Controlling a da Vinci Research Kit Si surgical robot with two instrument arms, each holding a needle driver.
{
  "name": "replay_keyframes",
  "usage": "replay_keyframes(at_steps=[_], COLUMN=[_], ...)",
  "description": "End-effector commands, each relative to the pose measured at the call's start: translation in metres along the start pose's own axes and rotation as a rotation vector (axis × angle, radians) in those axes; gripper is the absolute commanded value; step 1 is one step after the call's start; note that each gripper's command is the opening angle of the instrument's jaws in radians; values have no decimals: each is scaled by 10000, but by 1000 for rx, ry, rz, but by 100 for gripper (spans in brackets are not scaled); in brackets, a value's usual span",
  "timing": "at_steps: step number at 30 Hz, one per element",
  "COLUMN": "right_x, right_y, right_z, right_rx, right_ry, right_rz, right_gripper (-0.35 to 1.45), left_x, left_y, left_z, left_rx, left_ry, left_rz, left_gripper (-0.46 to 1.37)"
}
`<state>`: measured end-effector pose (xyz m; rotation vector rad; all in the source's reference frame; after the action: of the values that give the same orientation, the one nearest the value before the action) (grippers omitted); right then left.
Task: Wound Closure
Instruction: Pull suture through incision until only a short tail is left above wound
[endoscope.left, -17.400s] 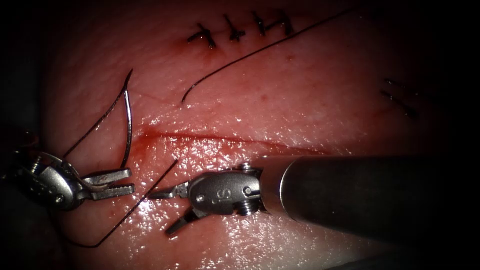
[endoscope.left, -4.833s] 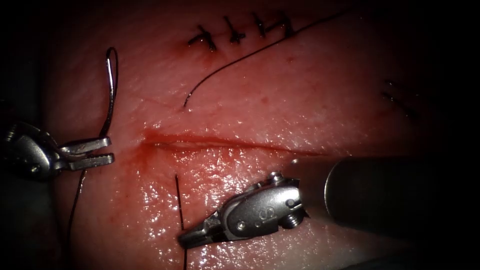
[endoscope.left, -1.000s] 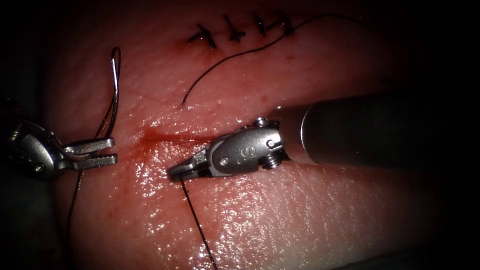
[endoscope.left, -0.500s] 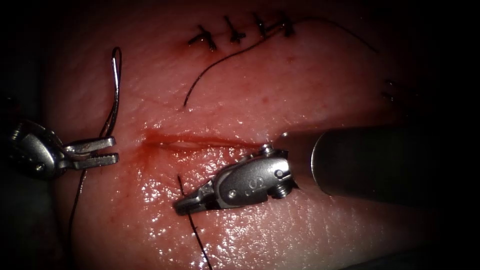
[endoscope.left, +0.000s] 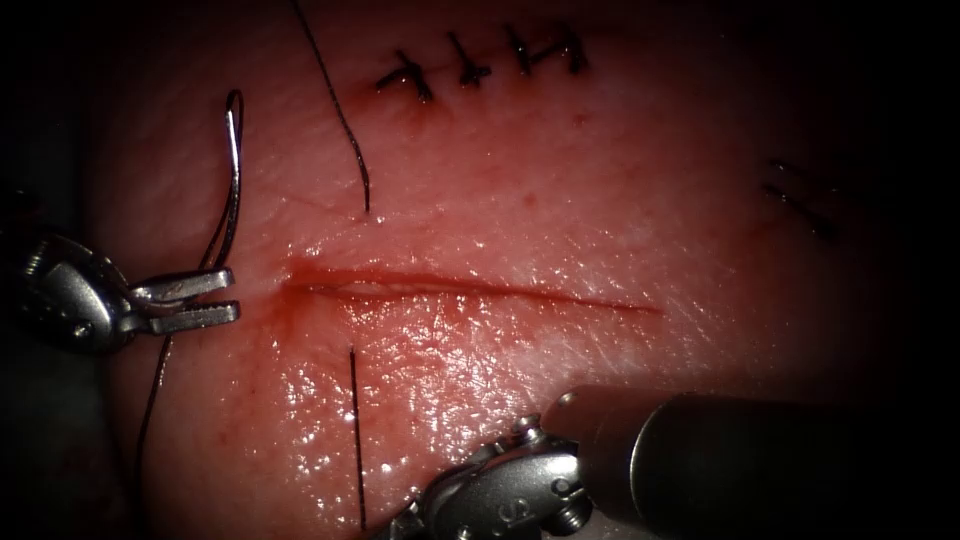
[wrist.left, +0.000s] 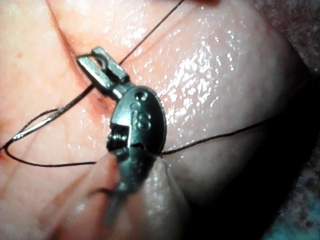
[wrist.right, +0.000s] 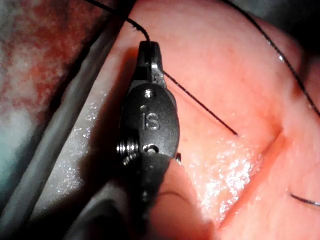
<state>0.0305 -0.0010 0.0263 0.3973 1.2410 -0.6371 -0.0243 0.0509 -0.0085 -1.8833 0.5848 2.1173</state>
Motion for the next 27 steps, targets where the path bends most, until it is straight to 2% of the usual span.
replay_keyframes(at_steps=[1, 7, 17, 21, 24, 25, 26, 27], right_x=[1, 6, 18, 19, 16, 15, 14, 12], right_y=[-3, -18, -50, -56, -56, -56, -55, -55], right_z=[2, 10, 25, 19, 11, 6, 3, -2], right_rx=[7, 57, 228, 297, 286, 247, 201, 126], right_ry=[5, 20, 71, 112, 104, 103, 103, 103], right_rz=[3, 29, 134, 184, 235, 267, 289, 309], right_gripper=[-35, -35, -35, -35, -30, 36, 88, 129], left_x=[0, 1, 1, 1, 1, 1, 1, 1], left_y=[0, 1, 1, 1, 1, 1, 1, 1], left_z=[0, -1, -1, -1, -2, -3, -3, -3], left_rx=[-6, -6, -6, -6, -7, -8, -8, -8], left_ry=[1, 0, 0, 0, 1, 1, 2, 2], left_rz=[0, 0, 0, 1, 1, 0, 0, 0], left_gripper=[-35, -35, -35, -35, -35, -35, -35, -35])
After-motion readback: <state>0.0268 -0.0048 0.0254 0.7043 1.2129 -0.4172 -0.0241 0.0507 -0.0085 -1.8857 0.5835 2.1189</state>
